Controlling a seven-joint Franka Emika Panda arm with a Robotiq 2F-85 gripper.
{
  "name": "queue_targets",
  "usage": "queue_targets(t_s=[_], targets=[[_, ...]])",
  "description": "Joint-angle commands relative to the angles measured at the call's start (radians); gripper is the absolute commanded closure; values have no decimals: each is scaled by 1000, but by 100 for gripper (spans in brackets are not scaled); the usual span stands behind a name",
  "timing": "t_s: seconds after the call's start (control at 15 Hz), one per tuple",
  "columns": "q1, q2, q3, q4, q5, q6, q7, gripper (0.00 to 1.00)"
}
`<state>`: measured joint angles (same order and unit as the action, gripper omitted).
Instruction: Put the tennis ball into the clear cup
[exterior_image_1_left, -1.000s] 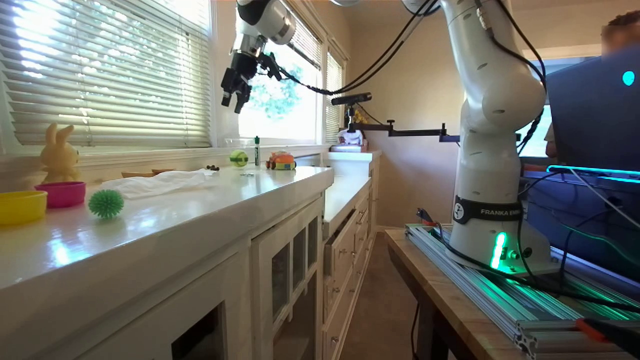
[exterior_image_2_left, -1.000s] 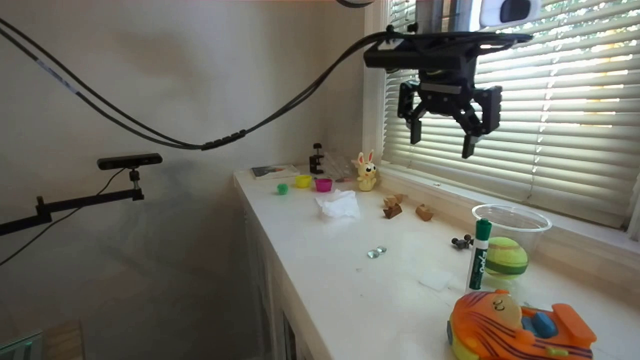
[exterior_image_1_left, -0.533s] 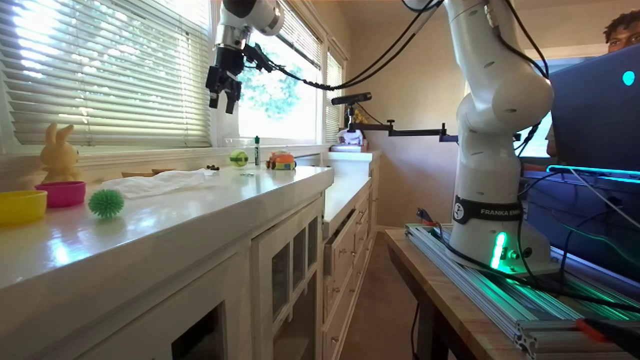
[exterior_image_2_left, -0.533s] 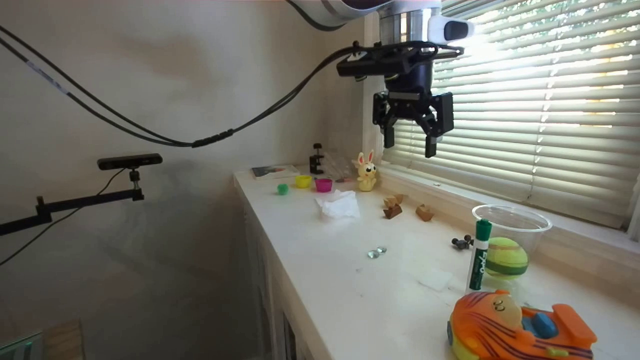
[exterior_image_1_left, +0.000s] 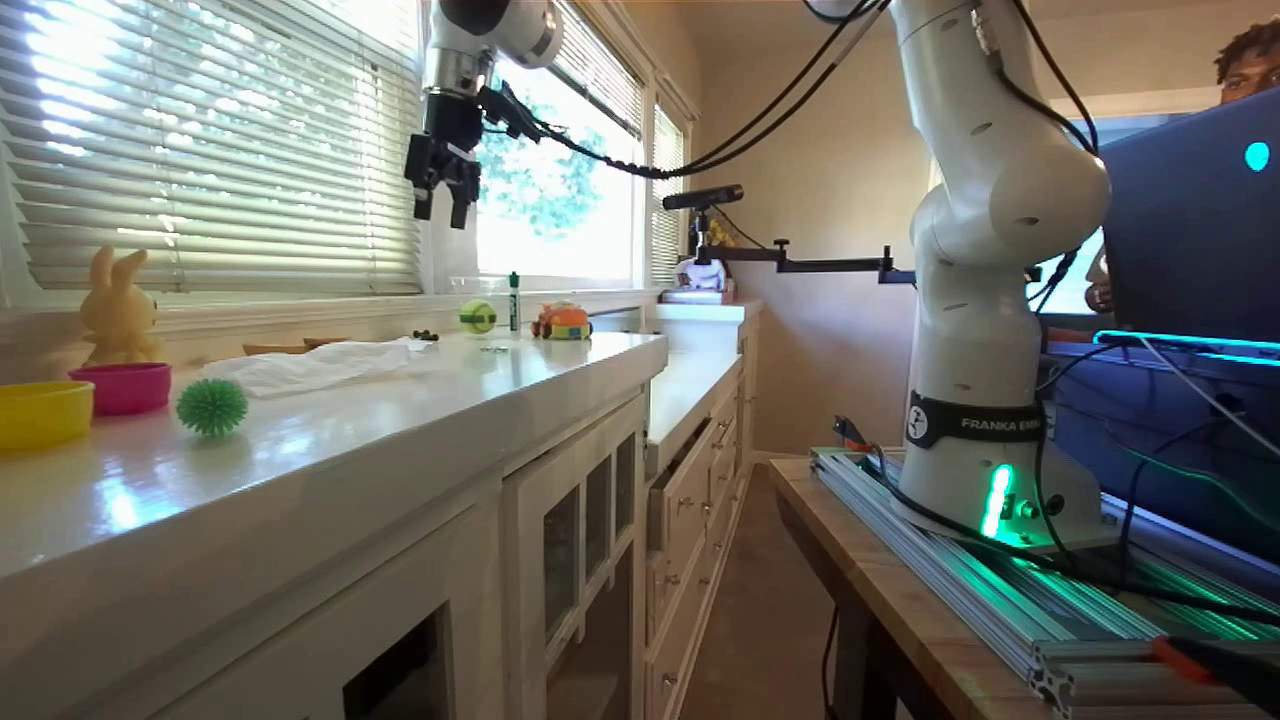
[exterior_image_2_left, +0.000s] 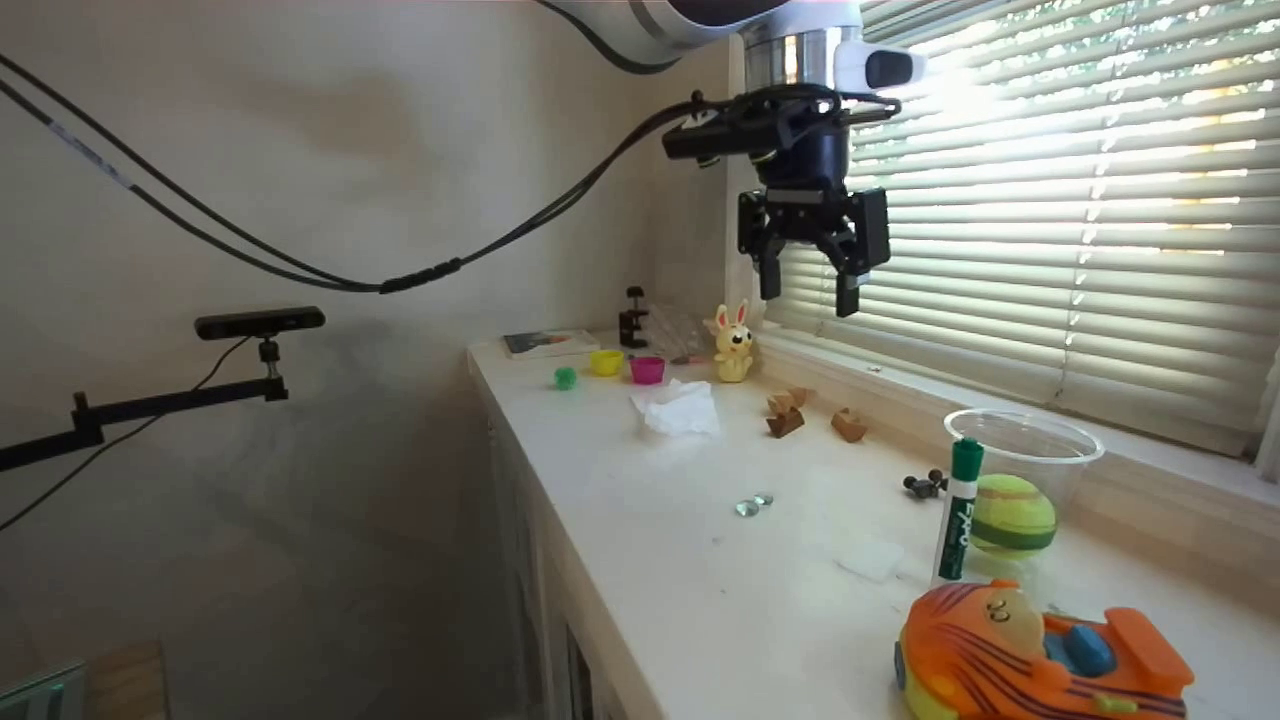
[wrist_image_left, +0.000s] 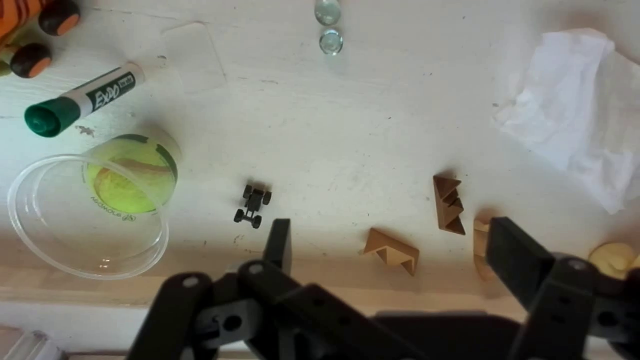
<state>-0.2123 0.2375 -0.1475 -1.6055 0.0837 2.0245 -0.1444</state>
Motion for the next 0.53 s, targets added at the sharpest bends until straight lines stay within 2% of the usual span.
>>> queue_targets(t_s=[0.0, 0.2, 0.47], targets=[[17, -10, 13, -14, 28, -65, 73, 0], [32, -15, 38, -23, 64, -153, 97, 0], [65, -19, 40, -33, 13, -203, 165, 0]])
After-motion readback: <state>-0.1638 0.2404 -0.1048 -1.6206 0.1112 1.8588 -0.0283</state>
